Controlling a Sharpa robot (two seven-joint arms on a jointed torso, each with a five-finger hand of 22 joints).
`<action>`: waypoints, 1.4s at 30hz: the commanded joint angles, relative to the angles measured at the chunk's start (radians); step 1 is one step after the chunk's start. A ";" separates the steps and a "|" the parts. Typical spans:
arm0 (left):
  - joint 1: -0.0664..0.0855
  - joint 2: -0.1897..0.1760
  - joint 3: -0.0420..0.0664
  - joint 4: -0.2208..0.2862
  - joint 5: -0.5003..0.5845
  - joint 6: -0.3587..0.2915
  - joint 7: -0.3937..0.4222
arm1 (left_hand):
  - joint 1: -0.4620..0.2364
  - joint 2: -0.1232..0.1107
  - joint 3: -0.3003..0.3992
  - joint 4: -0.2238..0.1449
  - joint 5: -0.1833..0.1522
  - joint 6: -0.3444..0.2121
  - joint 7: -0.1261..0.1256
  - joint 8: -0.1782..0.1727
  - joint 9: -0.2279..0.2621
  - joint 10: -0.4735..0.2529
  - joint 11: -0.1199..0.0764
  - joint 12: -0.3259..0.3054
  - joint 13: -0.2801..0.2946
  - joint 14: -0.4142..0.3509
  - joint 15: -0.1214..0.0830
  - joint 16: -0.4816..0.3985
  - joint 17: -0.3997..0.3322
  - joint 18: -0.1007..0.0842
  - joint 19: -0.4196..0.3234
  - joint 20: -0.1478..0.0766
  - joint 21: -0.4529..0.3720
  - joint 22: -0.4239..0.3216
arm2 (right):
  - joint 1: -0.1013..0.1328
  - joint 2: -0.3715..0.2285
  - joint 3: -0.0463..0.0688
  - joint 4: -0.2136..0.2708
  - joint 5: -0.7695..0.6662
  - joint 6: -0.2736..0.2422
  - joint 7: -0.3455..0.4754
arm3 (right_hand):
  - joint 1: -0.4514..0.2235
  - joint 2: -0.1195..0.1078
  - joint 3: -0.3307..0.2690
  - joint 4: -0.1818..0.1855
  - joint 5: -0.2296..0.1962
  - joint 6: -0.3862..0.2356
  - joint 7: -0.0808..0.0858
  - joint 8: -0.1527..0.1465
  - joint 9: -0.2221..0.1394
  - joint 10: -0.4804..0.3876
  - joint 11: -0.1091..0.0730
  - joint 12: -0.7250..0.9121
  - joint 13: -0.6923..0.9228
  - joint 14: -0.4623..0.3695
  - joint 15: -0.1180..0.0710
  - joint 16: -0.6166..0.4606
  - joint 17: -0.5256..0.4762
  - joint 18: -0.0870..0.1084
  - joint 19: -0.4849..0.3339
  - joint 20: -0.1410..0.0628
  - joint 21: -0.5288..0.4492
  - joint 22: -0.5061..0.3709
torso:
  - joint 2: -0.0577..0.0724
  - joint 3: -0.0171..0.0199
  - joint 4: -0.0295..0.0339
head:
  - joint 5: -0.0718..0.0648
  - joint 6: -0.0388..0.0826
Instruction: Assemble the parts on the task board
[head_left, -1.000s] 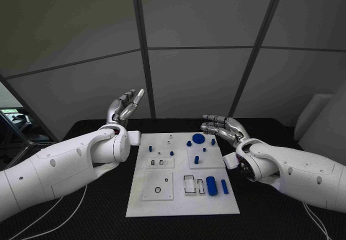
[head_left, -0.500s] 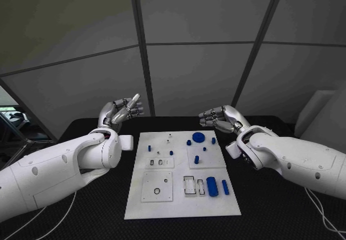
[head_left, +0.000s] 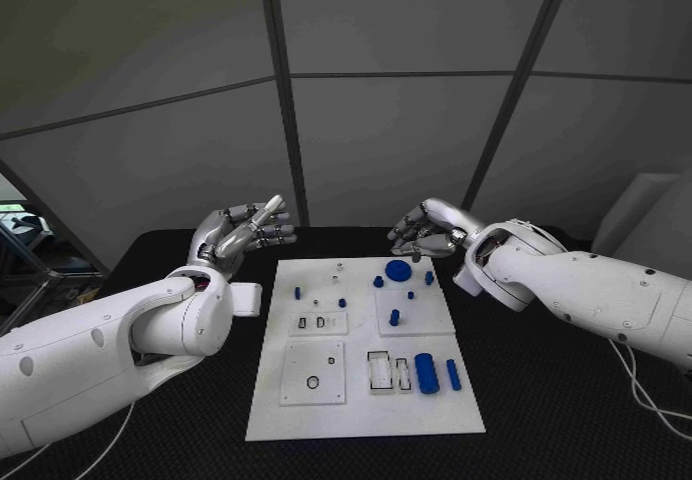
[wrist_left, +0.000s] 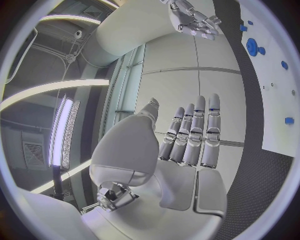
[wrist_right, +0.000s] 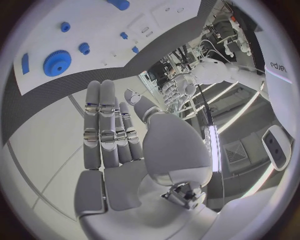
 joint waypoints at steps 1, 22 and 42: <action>0.001 -0.009 0.000 0.025 -0.004 0.049 -0.016 | 0.012 0.001 0.000 -0.007 0.001 0.007 -0.001 -0.001 -0.002 0.008 -0.002 -0.006 -0.001 0.007 -0.001 0.000 0.002 0.014 0.007 -0.001 0.007 0.001 | 0.012 0.014 0.001 0.002 -0.265 0.126 -0.132 | -0.018 -0.014 0.003 0.012 -0.005 0.006 -0.002 -0.011 0.000 -0.018 -0.007 -0.006 -0.001 0.055 -0.001 0.121 0.073 0.010 0.026 -0.007 0.063 0.036 | 0.023 -0.0062 0.0060 | -0.004 -0.001; 0.000 -0.012 0.000 0.071 0.030 0.074 -0.033 | 0.002 0.006 -0.010 -0.004 0.001 0.010 0.002 -0.007 -0.005 0.014 -0.002 -0.015 -0.002 0.016 -0.002 -0.004 0.007 0.013 0.016 -0.004 0.007 0.000 | 0.023 0.057 0.001 0.022 -0.535 0.174 -0.278 | -0.025 -0.052 -0.006 0.052 -0.023 -0.049 -0.019 -0.016 0.000 -0.122 0.001 0.016 0.007 0.042 0.007 0.683 0.600 -0.023 0.068 0.017 0.400 0.379 | 0.079 -0.0120 0.0155 | -0.019 0.013; -0.004 0.005 0.000 0.094 0.030 0.089 -0.041 | 0.006 0.007 -0.011 -0.007 0.001 0.010 0.003 -0.009 -0.006 0.014 -0.001 -0.018 -0.002 0.017 -0.002 -0.006 0.008 0.012 0.017 -0.004 0.007 0.000 | 0.023 0.104 0.001 -0.021 -0.556 0.177 -0.276 | -0.004 -0.033 0.037 0.057 -0.028 -0.044 -0.021 -0.013 0.002 -0.119 0.000 0.028 0.005 0.040 0.003 0.785 0.709 -0.039 0.097 0.016 0.519 0.524 | 0.108 -0.0120 0.0217 | -0.024 0.021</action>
